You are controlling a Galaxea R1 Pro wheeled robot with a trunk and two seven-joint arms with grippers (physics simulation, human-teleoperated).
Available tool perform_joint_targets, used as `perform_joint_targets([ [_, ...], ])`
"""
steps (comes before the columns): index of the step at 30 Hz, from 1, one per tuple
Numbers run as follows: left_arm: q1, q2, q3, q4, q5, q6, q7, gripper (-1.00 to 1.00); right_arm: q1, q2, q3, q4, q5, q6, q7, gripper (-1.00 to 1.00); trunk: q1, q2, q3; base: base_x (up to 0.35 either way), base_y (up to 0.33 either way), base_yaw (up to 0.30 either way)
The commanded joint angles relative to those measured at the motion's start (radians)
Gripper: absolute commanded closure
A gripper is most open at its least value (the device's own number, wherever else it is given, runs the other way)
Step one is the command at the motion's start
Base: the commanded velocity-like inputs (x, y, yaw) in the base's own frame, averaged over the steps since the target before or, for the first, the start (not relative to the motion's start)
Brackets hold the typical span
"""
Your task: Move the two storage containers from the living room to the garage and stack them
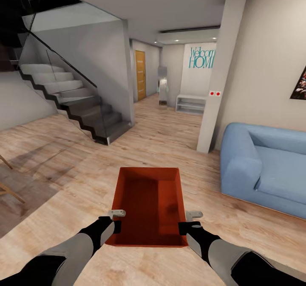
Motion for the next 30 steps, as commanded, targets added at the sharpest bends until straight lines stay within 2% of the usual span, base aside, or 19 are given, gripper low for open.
perform_joint_targets([
  [1, -0.001, 0.000, 0.013, -0.006, -0.033, 0.001, 0.017, 1.00, 0.000, 0.000, 0.019, -0.001, -0.017, 0.006, -0.001, 1.00, 0.001, -0.002, -0.002, 0.321, 0.000, 0.000],
  [30, -0.001, 0.006, 0.013, -0.006, -0.033, 0.001, 0.017, 1.00, 0.000, 0.000, 0.019, -0.001, -0.017, 0.005, -0.001, 1.00, 0.001, -0.002, -0.002, 0.321, 0.000, 0.000],
])
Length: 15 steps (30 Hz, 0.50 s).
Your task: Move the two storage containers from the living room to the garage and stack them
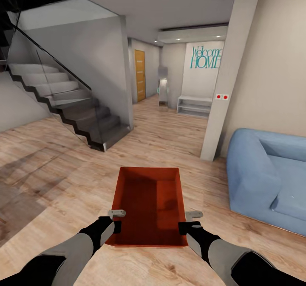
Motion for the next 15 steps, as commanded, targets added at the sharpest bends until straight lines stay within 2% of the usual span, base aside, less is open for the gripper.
perform_joint_targets([
  [1, -0.001, 0.006, 0.010, -0.006, -0.030, 0.002, 0.018, 1.00, 0.000, 0.000, 0.019, -0.001, -0.017, 0.006, -0.001, 1.00, 0.001, -0.002, -0.002, 0.321, 0.000, 0.000],
  [15, -0.001, 0.006, 0.010, -0.005, -0.030, 0.002, 0.017, 1.00, 0.000, 0.000, 0.019, 0.000, -0.017, 0.006, -0.001, 1.00, 0.001, -0.002, -0.002, 0.321, 0.000, 0.000],
])
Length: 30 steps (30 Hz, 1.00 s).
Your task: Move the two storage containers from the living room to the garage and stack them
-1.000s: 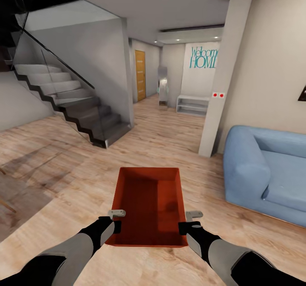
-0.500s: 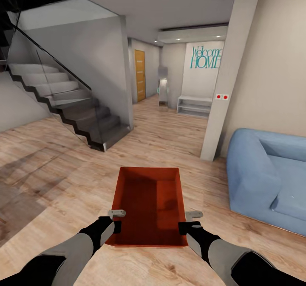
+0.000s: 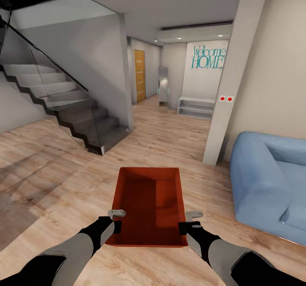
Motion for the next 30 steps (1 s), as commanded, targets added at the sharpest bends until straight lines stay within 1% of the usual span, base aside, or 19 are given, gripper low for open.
perform_joint_targets([
  [1, -0.001, 0.006, 0.010, -0.006, -0.030, 0.002, 0.017, 1.00, 0.000, 0.000, 0.018, -0.001, -0.016, 0.006, -0.002, 1.00, 0.001, -0.002, -0.002, 0.321, 0.000, 0.000],
  [30, -0.002, 0.006, 0.010, -0.006, -0.030, 0.002, 0.016, 1.00, 0.000, -0.001, 0.018, -0.001, -0.016, 0.005, -0.002, 1.00, 0.001, -0.002, -0.002, 0.321, 0.000, 0.000],
])
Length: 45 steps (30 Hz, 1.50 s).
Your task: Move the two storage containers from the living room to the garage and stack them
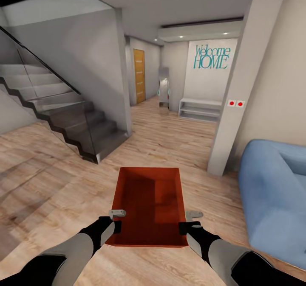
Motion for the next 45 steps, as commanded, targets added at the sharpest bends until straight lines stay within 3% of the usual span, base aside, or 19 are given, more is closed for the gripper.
perform_joint_targets([
  [1, -0.001, 0.008, 0.011, -0.006, -0.031, 0.002, 0.014, 1.00, 0.000, 0.001, 0.019, -0.001, -0.017, 0.006, -0.004, 1.00, 0.001, -0.002, -0.002, 0.321, 0.000, 0.000],
  [45, 0.000, 0.008, 0.011, -0.006, -0.030, 0.001, 0.012, 1.00, 0.000, 0.000, 0.019, -0.001, -0.017, 0.006, -0.004, 1.00, 0.001, -0.002, -0.002, 0.321, 0.000, 0.000],
])
